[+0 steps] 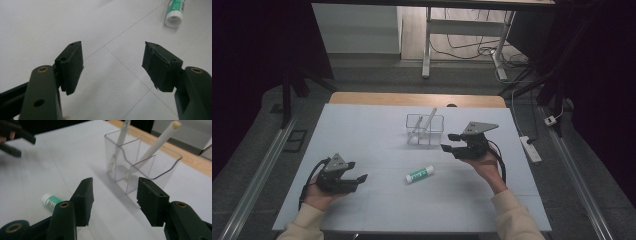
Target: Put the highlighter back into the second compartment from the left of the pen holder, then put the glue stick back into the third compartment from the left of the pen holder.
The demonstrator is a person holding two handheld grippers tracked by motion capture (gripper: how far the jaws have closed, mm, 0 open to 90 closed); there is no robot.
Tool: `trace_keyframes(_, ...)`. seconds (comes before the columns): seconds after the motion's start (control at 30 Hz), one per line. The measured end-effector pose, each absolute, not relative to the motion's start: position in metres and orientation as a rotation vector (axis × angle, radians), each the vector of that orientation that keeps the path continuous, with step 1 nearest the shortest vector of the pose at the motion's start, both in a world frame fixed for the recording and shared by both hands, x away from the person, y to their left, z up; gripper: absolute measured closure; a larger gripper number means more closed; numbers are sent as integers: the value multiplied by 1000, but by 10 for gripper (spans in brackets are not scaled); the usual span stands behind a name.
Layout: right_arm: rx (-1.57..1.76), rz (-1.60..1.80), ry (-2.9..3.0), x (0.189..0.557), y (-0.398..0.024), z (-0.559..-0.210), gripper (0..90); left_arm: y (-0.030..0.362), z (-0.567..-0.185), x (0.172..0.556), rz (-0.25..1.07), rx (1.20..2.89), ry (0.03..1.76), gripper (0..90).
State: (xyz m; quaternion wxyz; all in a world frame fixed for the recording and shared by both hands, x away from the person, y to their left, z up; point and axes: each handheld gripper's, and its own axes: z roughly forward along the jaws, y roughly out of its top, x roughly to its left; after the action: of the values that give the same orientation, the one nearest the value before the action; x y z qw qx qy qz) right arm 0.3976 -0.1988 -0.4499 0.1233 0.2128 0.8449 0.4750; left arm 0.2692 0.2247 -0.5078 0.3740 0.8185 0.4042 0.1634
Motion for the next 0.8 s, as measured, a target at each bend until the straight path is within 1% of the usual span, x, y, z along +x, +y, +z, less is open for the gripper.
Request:
trace_keyframes(0.27,519,1329,2547,394,-189,-450,418,224,-508,269,420,2098,1033,331)
trace_keyframes(0.8,447,1282,2634,392,-179,-453,415,225,-508,270,420,2101,1033,331)
